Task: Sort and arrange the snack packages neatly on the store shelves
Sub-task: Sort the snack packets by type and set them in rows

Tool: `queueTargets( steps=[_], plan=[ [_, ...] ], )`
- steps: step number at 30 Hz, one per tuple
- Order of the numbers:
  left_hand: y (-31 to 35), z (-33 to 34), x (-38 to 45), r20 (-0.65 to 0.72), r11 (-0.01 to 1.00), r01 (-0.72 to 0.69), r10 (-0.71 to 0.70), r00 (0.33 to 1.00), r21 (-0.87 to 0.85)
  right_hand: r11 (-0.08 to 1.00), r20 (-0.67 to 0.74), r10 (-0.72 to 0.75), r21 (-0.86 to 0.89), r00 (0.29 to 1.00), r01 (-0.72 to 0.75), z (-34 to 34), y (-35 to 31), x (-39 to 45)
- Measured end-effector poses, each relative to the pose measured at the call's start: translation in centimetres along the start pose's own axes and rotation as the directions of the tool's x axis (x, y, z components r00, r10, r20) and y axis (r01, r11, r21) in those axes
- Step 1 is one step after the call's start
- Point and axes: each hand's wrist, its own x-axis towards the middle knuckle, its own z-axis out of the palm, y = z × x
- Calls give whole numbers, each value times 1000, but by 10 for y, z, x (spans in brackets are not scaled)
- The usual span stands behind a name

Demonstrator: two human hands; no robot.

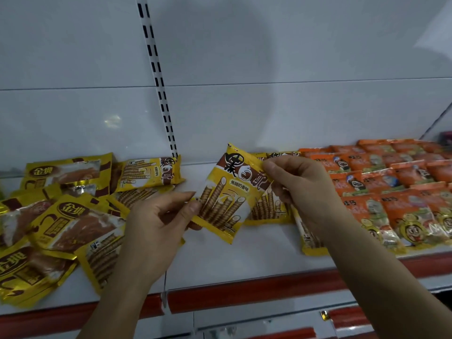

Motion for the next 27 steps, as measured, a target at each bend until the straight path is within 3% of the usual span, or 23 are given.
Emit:
queueTargets(
  steps=[2,5,8,15,19,27],
  plan=[
    [4,7,-4,-4,1000,2,-2,1000,24,963,13,-107,-246,994,107,-12,-9,7],
    [5,24,-14,43,996,36,-40,998,78,793,59,-254,-558,965,242,-25,-20,23],
    [3,42,-21,92,990,90,-101,991,111,665,169,-227,-693,959,279,-32,-19,38],
    [5,67,-34,40,932,19,-35,999,361,551,316,-212,-743,925,380,-39,-9,55],
    [1,76,-42,86,898,-50,13,996,437,522,379,-184,-744,907,417,-40,-5,62],
    [3,78,-45,121,874,-14,-51,991,485,475,399,-193,-761,896,442,-44,17,60]
  ],
)
